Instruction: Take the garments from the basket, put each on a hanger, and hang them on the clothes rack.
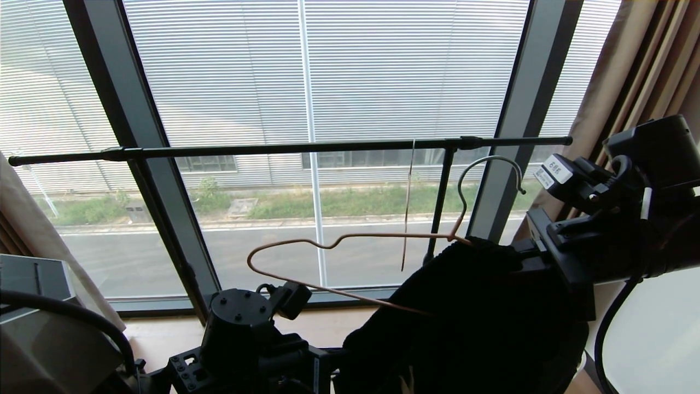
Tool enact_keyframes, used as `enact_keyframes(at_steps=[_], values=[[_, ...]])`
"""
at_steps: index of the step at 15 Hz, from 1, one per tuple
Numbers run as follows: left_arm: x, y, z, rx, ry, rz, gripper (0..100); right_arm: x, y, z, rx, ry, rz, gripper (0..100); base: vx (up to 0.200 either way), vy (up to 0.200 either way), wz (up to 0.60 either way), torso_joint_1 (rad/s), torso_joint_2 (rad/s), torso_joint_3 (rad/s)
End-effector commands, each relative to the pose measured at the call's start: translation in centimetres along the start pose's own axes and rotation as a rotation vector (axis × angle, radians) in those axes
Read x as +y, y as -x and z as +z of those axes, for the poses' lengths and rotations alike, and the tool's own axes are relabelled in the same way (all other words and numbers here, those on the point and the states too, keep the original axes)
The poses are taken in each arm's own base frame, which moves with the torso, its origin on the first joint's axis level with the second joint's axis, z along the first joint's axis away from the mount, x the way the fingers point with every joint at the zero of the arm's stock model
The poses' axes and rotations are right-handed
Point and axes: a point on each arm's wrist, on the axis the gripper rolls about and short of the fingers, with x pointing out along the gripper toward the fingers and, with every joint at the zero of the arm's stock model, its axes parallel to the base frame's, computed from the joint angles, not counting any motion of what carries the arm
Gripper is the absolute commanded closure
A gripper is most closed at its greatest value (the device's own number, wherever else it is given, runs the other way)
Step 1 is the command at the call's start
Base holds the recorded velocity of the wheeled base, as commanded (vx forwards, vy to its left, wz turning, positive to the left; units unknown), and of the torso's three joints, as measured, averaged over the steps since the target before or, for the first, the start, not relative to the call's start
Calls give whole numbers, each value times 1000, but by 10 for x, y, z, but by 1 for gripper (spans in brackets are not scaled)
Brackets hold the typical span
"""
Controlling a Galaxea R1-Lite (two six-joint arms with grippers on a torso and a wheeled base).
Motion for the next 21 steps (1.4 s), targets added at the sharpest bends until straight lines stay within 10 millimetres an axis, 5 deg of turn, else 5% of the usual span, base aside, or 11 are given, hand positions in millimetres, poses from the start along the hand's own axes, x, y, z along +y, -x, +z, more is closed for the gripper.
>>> enact_keyframes(at_steps=[1, 21], values=[[0, 1, 0, -5, 0, 8, 100, -1, -1, -1, 2, -2, 1, 100, 0, 0, 0, 0, 0, 0], [37, 61, 34, -237, 78, 166, 100, -14, -3, -23, 11, 16, -85, 100, 0, 0, 0, 0, 0, 0]])
